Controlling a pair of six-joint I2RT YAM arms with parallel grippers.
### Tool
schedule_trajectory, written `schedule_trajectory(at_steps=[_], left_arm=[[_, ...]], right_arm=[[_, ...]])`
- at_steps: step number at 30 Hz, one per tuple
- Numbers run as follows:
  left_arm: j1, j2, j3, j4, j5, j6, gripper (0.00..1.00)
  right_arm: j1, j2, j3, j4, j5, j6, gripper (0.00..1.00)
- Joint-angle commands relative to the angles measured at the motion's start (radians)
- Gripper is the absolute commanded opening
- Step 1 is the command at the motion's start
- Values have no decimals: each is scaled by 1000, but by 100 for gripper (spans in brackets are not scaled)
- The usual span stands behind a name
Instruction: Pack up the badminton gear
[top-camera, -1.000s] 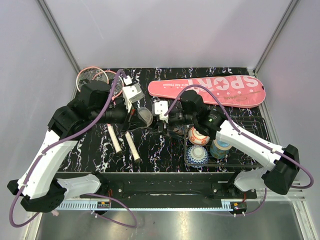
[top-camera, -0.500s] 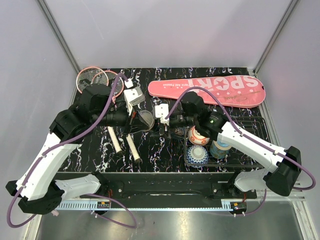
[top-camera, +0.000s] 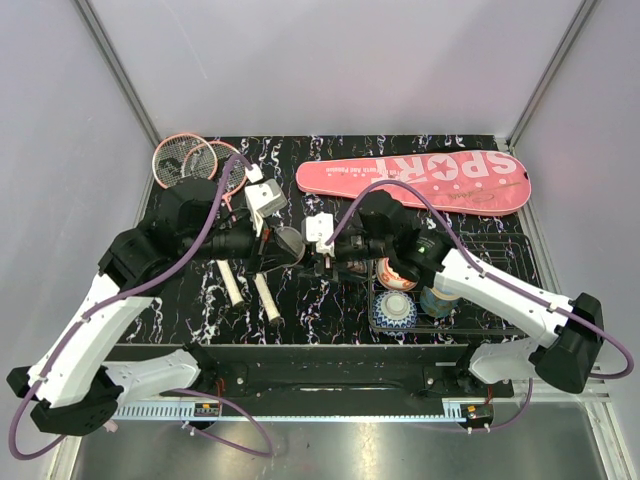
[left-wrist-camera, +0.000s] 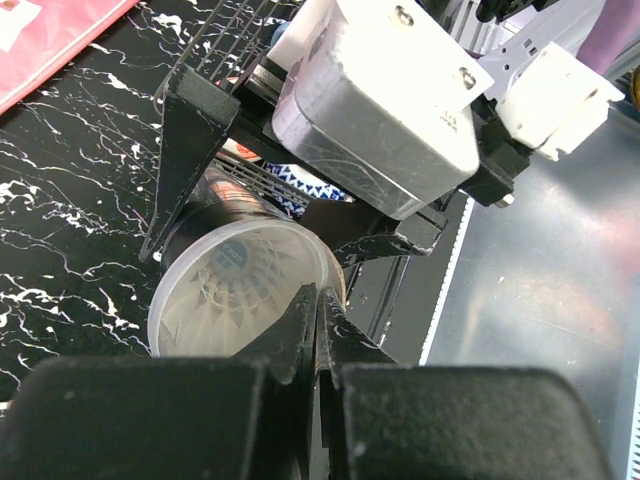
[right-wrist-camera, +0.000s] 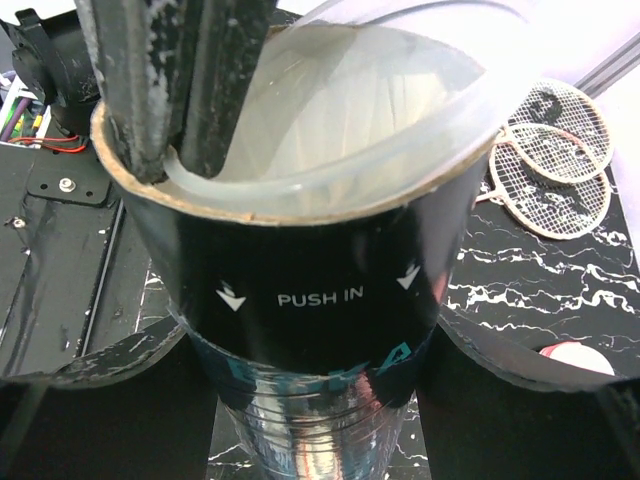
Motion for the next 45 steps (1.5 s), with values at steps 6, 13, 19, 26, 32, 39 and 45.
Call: schedule_trajectory(at_steps=[6,13,19,26,32,39,45], left_arm=[[-27,-43,51,-68,36,-81,0],[-27,-48,57,-77,31,-85,0],[-26,-31,45,-93,7,-81,0],[-44,36,63,-136,-33,-49,0],[-46,45,60,-168,-16,-24,0],[-44,50,66,-122,-54,-24,0],[-46,39,115,-108,-88,-44,0]], right_arm=[[-4,-88,-41,145,61,-75,27],[-1,-72,-29,142,77,-57,27],[1,-71,-23,150,55,-42,27],[7,-74,-11,124,80,-52,27],[21,-89,-12,95,80,-86,27],[39,-91,-14,92,15,-98,27],[62,-72,-3,85,31,-103,27]])
